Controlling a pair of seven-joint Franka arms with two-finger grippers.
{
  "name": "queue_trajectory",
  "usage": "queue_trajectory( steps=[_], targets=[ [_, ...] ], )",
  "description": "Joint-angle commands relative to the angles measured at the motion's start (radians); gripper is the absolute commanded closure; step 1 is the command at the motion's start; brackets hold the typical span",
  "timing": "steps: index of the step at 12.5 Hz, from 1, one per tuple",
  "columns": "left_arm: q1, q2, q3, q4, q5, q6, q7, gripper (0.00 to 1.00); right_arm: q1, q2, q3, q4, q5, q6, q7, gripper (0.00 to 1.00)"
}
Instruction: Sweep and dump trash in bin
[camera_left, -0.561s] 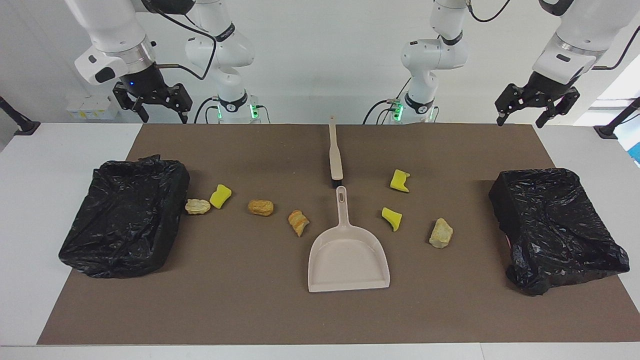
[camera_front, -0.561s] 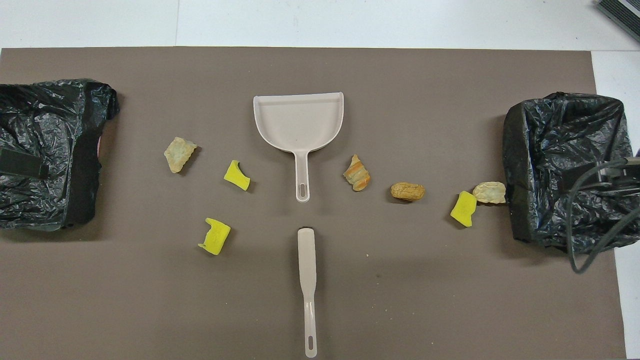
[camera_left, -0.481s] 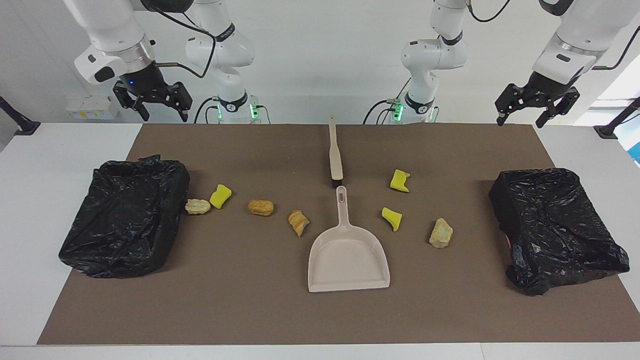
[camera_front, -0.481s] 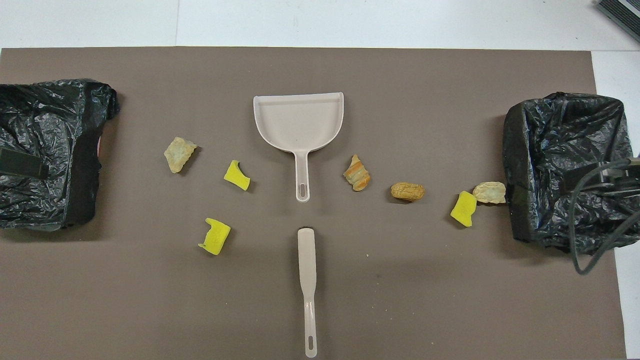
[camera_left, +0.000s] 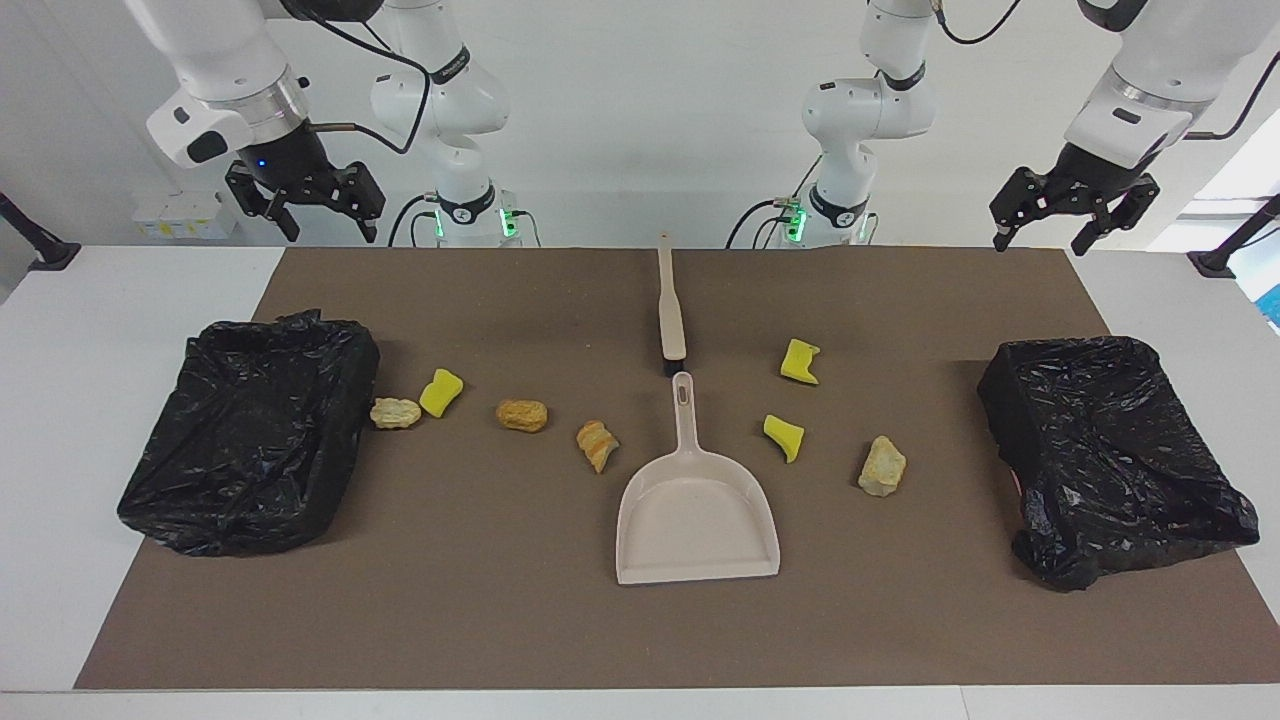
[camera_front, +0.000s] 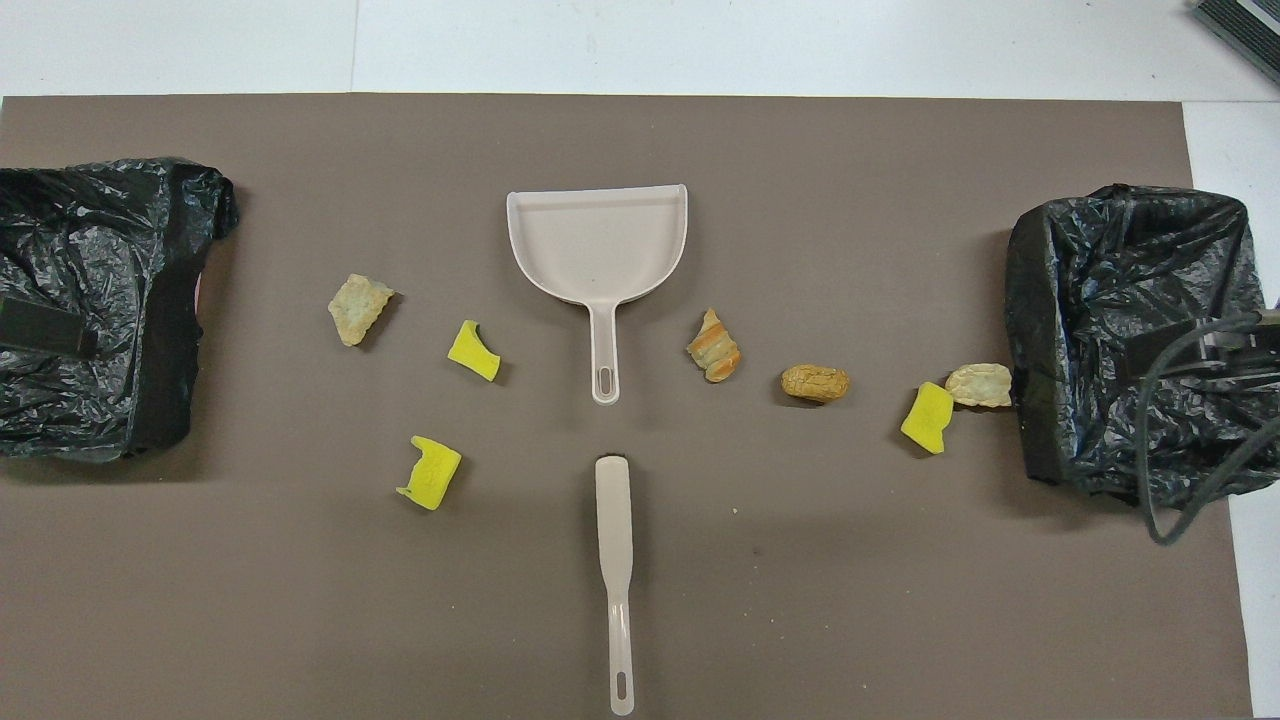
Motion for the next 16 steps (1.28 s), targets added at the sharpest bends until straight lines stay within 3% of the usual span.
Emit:
queue_trajectory(
  steps=[1, 8, 12, 16],
  targets=[
    [0.005, -0.012, -0.003, -0.002, 0.010, -0.015, 0.003, 0.00, -0.001, 0.009, 0.001, 0.012, 0.022, 0.008, 0.030, 0.00],
    [-0.006, -0.012, -0.003, -0.002, 0.010, -0.012, -0.006, 0.00, -0.010, 0.002, 0.001, 0.001, 0.023, 0.011, 0.021, 0.00],
    [-0.012, -0.012, -0.018, -0.005, 0.007, -0.009, -0.008, 0.00, -0.007, -0.028, 0.002, -0.057, 0.023, 0.061, 0.024, 0.00],
    [-0.109, -0.038, -0.020, -0.042, 0.002, 0.000, -0.009, 0.00, 0.013, -0.027, 0.004, -0.061, 0.014, 0.065, 0.031, 0.00]
  ],
)
